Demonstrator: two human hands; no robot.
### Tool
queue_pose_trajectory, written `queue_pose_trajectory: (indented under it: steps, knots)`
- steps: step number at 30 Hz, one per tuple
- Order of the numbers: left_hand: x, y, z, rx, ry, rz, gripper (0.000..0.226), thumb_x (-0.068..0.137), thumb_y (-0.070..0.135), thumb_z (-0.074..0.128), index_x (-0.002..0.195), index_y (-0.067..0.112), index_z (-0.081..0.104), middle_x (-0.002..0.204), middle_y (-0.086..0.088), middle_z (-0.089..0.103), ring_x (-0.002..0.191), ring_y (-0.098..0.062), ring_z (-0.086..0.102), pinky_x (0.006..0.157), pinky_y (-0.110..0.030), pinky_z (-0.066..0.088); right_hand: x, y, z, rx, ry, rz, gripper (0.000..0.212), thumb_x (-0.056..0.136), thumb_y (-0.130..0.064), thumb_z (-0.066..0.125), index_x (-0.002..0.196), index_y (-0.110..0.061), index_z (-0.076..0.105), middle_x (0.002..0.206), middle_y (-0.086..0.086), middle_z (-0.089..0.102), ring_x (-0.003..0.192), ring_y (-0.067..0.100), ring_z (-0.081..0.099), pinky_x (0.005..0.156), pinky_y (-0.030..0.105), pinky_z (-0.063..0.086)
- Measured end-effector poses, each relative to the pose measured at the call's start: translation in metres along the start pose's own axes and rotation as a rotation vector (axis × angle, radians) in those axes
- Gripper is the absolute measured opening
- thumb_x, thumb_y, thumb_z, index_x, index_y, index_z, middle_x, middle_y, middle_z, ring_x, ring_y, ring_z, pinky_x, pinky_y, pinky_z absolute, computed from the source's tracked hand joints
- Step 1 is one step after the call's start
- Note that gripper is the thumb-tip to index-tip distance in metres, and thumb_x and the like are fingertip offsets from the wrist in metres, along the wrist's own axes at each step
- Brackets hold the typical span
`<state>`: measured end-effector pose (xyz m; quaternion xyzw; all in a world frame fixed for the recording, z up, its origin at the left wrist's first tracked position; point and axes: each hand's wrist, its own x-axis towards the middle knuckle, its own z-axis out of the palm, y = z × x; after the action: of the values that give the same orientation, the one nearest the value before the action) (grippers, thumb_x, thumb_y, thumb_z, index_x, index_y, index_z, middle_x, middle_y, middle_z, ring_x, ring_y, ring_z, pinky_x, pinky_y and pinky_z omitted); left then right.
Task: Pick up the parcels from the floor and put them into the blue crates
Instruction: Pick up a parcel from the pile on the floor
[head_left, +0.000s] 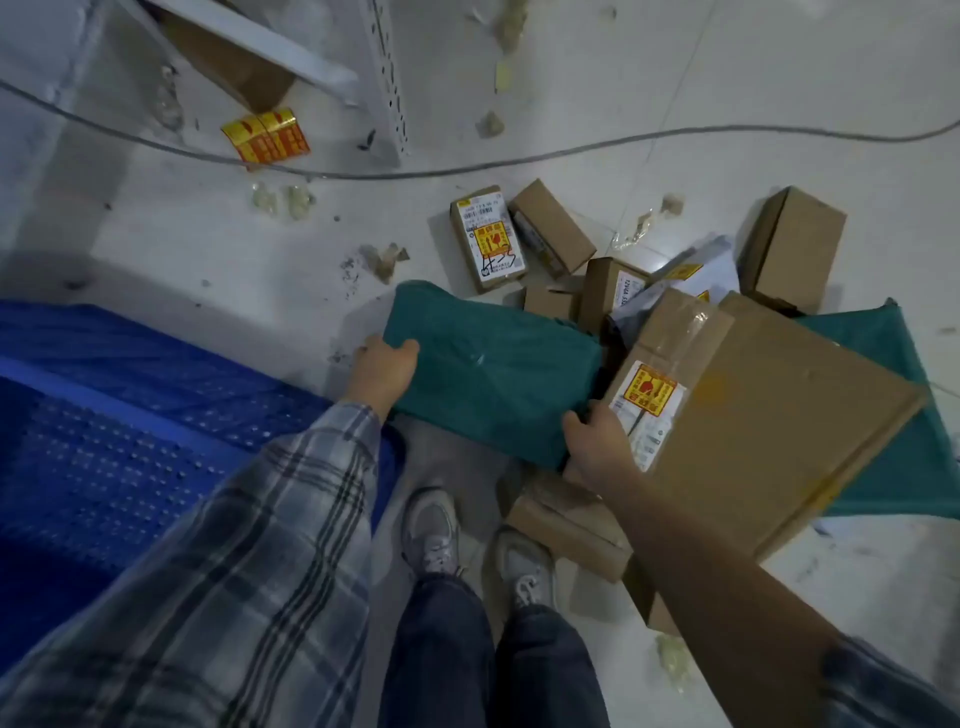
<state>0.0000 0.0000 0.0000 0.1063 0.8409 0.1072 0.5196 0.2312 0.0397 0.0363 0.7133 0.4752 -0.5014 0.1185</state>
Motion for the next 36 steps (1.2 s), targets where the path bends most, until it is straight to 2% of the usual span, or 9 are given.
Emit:
queue_pose_trajectory:
  steps: [7,12,15,18,23,27,30,33,36]
  knots:
    - [0.047,-0.012,0.002,0.004,-0.069,-0.159,0.063,0.096,0.039,0.035,0.145,0.001,0.023,0.146,-0.019,0.037,0.125,-0.034,0.045,0.099,-0.036,0.039,0.023,-0.010,0.012,-0.129,0.148,0.065,0.037,0.096,-0.037,0.039,0.113,-0.005,0.048,0.104,0.012,0.056,0.088,0.027,0.053,0.075,0.036,0.044]
    - [0.057,-0.019,0.010,-0.084,-0.119,-0.170,0.064,0.096,0.043,0.033,0.143,0.000,0.032,0.141,-0.017,0.043,0.122,-0.033,0.047,0.090,-0.031,0.038,0.029,-0.018,0.022,-0.085,0.143,0.090,0.054,0.092,-0.044,0.040,0.128,-0.004,0.038,0.123,0.014,0.051,0.108,0.034,0.053,0.091,0.049,0.048]
    - [0.059,-0.022,0.010,-0.191,-0.080,-0.193,0.072,0.092,0.051,0.035,0.144,0.002,0.031,0.142,-0.016,0.043,0.121,-0.033,0.048,0.100,-0.037,0.042,0.024,-0.024,0.023,0.120,0.130,0.071,0.052,0.091,-0.042,0.045,0.130,-0.008,0.036,0.117,0.008,0.051,0.102,0.028,0.053,0.086,0.043,0.049]
    - [0.053,-0.019,0.003,-0.169,0.071,-0.166,0.071,0.093,0.050,0.037,0.144,0.001,0.029,0.145,-0.017,0.039,0.125,-0.033,0.046,0.104,-0.038,0.040,0.013,-0.030,0.025,0.306,0.098,-0.006,0.040,0.090,-0.037,0.051,0.121,-0.016,0.037,0.109,0.000,0.049,0.094,0.020,0.052,0.077,0.036,0.046]
    - [0.034,-0.007,-0.021,-0.183,0.239,-0.065,0.069,0.094,0.050,0.030,0.144,0.003,0.026,0.147,-0.014,0.033,0.127,-0.032,0.042,0.106,-0.043,0.037,-0.008,-0.033,0.021,0.378,0.117,-0.086,0.038,0.085,-0.038,0.062,0.111,-0.028,0.036,0.121,-0.004,0.031,0.107,0.019,0.040,0.083,0.036,0.040]
    - [0.024,-0.003,-0.039,-0.227,0.257,-0.087,0.071,0.095,0.054,0.025,0.146,0.005,0.024,0.149,-0.014,0.031,0.130,-0.033,0.039,0.108,-0.043,0.034,-0.023,-0.034,0.004,0.537,0.044,-0.159,0.040,0.082,-0.028,0.070,0.109,-0.019,0.041,0.116,-0.002,0.050,0.103,0.014,0.053,0.068,0.013,0.049]
    - [0.017,-0.001,-0.043,-0.249,0.259,-0.078,0.073,0.093,0.057,0.025,0.145,0.005,0.027,0.148,-0.015,0.033,0.129,-0.034,0.039,0.108,-0.046,0.034,-0.029,-0.031,-0.001,0.540,0.014,-0.169,0.069,0.076,-0.031,0.075,0.132,-0.027,0.033,0.127,-0.007,0.043,0.116,0.013,0.043,0.089,0.024,0.043]
    - [0.008,-0.001,-0.042,-0.258,0.276,-0.103,0.077,0.093,0.059,0.026,0.147,0.004,0.022,0.151,-0.015,0.030,0.132,-0.034,0.037,0.110,-0.046,0.032,-0.029,-0.028,-0.008,0.631,-0.055,-0.086,0.118,0.054,-0.056,0.079,0.149,-0.035,0.012,0.144,-0.007,0.034,0.130,0.017,0.037,0.105,0.038,0.038]
    - [-0.001,-0.004,-0.040,-0.333,0.287,-0.130,0.080,0.092,0.060,0.029,0.147,0.003,0.023,0.150,-0.015,0.032,0.130,-0.034,0.039,0.109,-0.046,0.034,-0.029,-0.027,-0.017,0.465,-0.121,-0.098,0.133,0.033,-0.076,0.076,0.147,-0.030,0.026,0.146,-0.005,0.035,0.134,0.023,0.038,0.108,0.044,0.039]
